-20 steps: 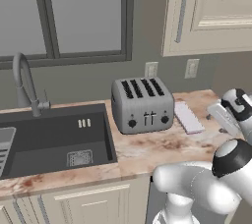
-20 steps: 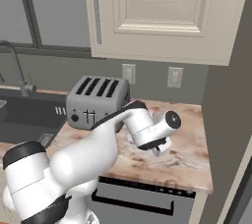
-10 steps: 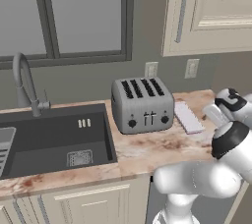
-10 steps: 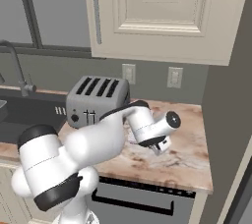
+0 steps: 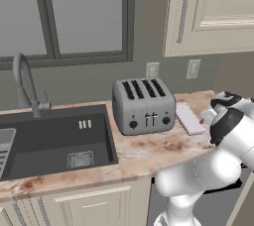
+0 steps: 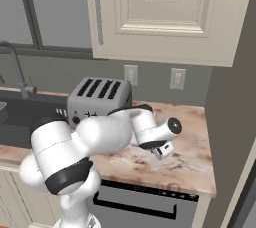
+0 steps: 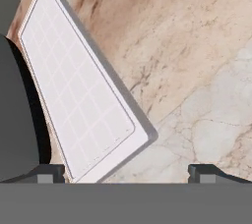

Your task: The ice cube tray has been filled with water. Take the tray and place it in the freezer to make ice. Close the freezer door after placing the tray.

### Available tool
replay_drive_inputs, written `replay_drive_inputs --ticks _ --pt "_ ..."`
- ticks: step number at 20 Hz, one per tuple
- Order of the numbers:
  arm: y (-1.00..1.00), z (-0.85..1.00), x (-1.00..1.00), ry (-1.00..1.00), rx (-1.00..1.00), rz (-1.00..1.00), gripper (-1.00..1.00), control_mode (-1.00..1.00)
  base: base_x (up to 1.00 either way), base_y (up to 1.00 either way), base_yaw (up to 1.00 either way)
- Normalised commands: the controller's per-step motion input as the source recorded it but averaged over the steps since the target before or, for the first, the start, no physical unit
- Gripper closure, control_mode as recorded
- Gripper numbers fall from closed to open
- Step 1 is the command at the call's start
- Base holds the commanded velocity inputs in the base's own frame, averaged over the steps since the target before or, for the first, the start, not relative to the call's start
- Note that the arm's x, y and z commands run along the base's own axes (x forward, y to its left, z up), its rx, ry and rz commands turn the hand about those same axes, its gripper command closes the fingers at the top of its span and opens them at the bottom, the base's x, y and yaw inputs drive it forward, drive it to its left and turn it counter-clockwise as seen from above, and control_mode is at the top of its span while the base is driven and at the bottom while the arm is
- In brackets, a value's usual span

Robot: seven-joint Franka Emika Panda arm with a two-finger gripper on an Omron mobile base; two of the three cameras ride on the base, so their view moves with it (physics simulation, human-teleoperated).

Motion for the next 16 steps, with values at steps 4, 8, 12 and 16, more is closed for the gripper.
replay_drive_inputs --ticks 4,8,12,16 --pt "0.0 -0.21 0.24 0.0 0.01 0.0 -1.0 -1.0 0.0 0.0 0.0" --pt "0.0 -0.19 0.21 0.0 0.01 0.0 -1.0 -1.0 0.0 0.0 0.0" --pt "0.0 -0.16 0.14 0.0 0.01 0.0 -1.0 -1.0 0.0 0.0 0.0" --pt "0.0 -0.14 0.1 0.0 0.0 0.0 -1.0 -1.0 0.0 0.0 0.0"
